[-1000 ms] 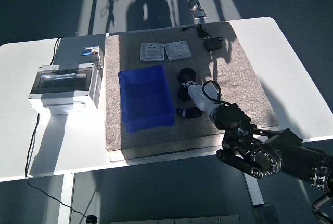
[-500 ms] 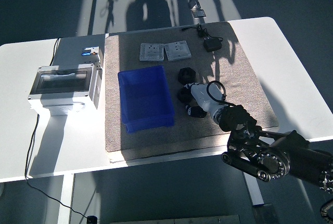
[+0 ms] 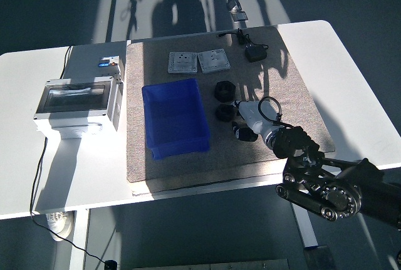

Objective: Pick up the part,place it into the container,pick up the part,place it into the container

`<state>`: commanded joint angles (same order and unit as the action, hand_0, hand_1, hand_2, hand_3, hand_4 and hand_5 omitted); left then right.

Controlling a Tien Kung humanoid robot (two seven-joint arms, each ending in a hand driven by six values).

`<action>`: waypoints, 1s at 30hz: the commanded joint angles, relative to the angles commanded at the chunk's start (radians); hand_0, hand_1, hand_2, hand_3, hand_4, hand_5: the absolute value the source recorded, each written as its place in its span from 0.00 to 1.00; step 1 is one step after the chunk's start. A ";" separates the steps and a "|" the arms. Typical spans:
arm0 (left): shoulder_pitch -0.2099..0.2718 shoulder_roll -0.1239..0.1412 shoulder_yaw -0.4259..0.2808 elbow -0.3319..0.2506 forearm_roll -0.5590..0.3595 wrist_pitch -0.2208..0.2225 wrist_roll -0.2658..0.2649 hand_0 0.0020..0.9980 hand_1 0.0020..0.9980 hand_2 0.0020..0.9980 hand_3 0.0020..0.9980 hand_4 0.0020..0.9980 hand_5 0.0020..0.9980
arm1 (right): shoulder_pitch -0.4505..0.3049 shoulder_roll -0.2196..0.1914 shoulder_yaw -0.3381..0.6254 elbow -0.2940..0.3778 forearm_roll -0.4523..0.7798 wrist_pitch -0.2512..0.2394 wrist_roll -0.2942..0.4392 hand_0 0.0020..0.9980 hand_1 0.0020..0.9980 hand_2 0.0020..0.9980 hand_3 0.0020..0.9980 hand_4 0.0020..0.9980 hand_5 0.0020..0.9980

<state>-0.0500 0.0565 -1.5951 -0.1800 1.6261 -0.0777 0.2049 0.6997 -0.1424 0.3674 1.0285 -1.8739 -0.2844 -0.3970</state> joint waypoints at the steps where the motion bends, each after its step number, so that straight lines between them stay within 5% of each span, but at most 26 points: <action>1: 0.000 0.000 0.000 0.000 0.001 0.000 0.000 0.72 0.73 0.76 0.68 1.00 1.00 | -0.001 -0.002 0.003 0.006 -0.001 -0.002 0.000 0.42 0.48 0.57 0.61 0.49 0.26; 15: -0.002 -0.001 -0.003 0.000 0.007 0.003 -0.006 0.72 0.73 0.75 0.68 1.00 1.00 | 0.008 -0.002 0.036 0.019 0.006 -0.060 0.019 0.43 0.48 0.58 0.62 0.49 0.26; 21: -0.002 -0.002 -0.003 0.000 0.008 0.003 -0.006 0.72 0.73 0.75 0.68 1.00 1.00 | 0.015 0.016 0.041 -0.016 0.006 -0.033 0.007 0.44 0.52 0.63 0.65 0.50 0.25; 22: -0.001 -0.002 -0.003 0.000 0.009 0.003 -0.006 0.71 0.73 0.75 0.68 1.00 1.00 | 0.015 0.017 0.042 -0.017 0.005 -0.024 0.004 0.53 0.71 0.84 0.90 0.83 0.30; 27: -0.001 -0.002 -0.004 0.000 0.014 0.002 -0.005 0.71 0.73 0.75 0.68 1.00 1.00 | 0.016 0.025 0.036 -0.013 0.005 0.019 -0.007 0.53 0.71 0.84 0.90 0.83 0.30; 28: -0.001 -0.002 -0.004 0.000 0.015 0.002 -0.005 0.71 0.73 0.75 0.68 1.00 1.00 | 0.016 0.027 0.035 -0.013 0.005 0.025 -0.009 0.57 0.77 0.90 1.00 0.93 0.35; 30: -0.001 -0.002 -0.005 0.000 0.016 0.002 -0.004 0.71 0.73 0.75 0.68 1.00 1.00 | 0.016 0.030 0.031 -0.012 0.005 0.037 -0.011 0.57 0.77 0.90 1.00 0.93 0.35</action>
<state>-0.0512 0.0543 -1.6000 -0.1800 1.6423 -0.0762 0.2005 0.7155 -0.1122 0.3987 1.0165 -1.8687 -0.2473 -0.4079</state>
